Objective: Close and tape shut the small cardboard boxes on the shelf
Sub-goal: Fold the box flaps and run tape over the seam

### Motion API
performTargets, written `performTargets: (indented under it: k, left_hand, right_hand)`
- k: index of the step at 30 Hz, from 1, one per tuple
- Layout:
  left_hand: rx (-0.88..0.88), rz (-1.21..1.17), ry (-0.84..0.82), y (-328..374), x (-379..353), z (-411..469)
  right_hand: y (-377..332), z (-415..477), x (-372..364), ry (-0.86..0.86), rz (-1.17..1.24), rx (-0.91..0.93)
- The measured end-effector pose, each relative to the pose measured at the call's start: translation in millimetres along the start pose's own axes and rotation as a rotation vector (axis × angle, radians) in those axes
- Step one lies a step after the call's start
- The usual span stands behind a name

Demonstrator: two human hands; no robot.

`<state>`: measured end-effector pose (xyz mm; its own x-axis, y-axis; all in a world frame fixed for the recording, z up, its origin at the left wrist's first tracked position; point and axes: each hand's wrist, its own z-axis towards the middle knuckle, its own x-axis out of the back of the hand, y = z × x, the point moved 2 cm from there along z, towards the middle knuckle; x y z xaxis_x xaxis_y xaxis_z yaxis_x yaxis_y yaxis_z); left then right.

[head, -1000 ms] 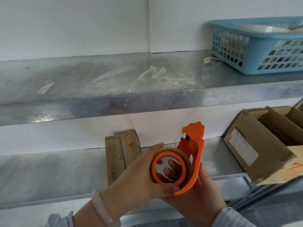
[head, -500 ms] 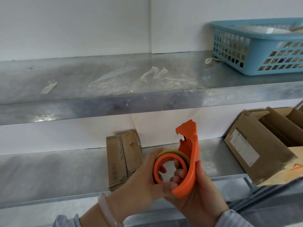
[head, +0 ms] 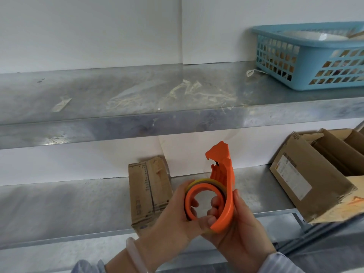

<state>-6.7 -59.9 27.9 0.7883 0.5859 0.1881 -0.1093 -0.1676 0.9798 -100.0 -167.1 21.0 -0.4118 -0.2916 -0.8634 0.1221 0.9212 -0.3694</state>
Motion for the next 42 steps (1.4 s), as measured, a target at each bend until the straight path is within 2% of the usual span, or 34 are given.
performTargets:
  k: [9,14,16,18,22,30,36,42]
  left_hand:
    - [-0.013,-0.084,0.046,-3,-5,-1]
    - [-0.044,-0.007,-0.128,14,6,2]
    - [0.019,-0.051,-0.049,25,19,6]
    - [0.084,-0.067,0.018,32,31,14]
    - [0.063,0.089,-0.054,53,36,31]
    - [0.117,0.049,0.056,57,49,40]
    - [0.16,0.003,-0.019,60,56,39]
    - [0.115,0.043,0.035,61,54,40]
  right_hand:
    - [-9,-6,-11,-0.106,-0.093,0.177]
    - [-20,-10,-8,-0.087,-0.185,0.26]
    - [-27,-14,-7,-0.113,-0.228,0.275]
    - [-29,-16,-9,-0.145,-0.284,0.27]
    - [-26,-16,-11,-0.206,-0.385,0.249]
    - [-31,-19,-10,-0.264,-0.659,0.189]
    - [-39,-19,-6,-0.253,-0.878,0.168]
    - [-41,-16,-7,-0.255,-0.939,0.162]
